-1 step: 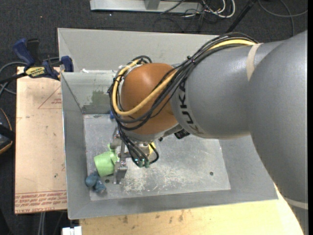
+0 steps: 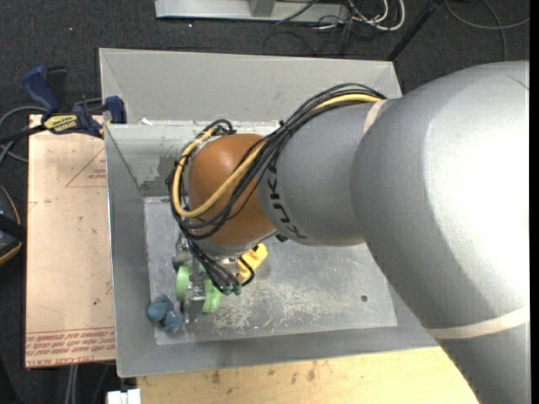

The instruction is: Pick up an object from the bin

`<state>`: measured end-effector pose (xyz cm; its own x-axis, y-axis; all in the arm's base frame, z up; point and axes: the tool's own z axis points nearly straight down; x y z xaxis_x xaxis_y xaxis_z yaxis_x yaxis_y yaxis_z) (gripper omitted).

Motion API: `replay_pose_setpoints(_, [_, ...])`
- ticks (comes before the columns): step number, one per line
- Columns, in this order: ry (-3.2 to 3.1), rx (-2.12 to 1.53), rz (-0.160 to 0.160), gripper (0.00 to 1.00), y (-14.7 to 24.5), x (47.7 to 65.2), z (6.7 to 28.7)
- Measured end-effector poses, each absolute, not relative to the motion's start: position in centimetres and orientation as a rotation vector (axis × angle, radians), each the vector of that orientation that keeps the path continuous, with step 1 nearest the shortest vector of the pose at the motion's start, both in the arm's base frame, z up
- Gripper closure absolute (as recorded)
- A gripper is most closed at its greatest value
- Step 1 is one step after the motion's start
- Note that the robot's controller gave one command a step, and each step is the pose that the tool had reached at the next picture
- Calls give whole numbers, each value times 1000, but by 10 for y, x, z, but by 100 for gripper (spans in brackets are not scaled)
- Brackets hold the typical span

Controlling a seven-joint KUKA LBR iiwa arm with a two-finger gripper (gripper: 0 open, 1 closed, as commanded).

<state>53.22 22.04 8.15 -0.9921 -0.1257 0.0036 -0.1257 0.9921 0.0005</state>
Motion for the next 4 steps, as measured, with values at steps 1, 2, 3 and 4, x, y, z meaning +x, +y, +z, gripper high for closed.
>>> replay_pose_setpoints(1, [-3139,196,-7,100,222,534,87])
replay_pose_setpoints(2, [-3137,196,-3,0,221,534,85])
replay_pose_setpoints(3, [-3150,109,-6,0,217,601,127])
replay_pose_setpoints(4, [-3144,-168,-13,0,177,586,76])
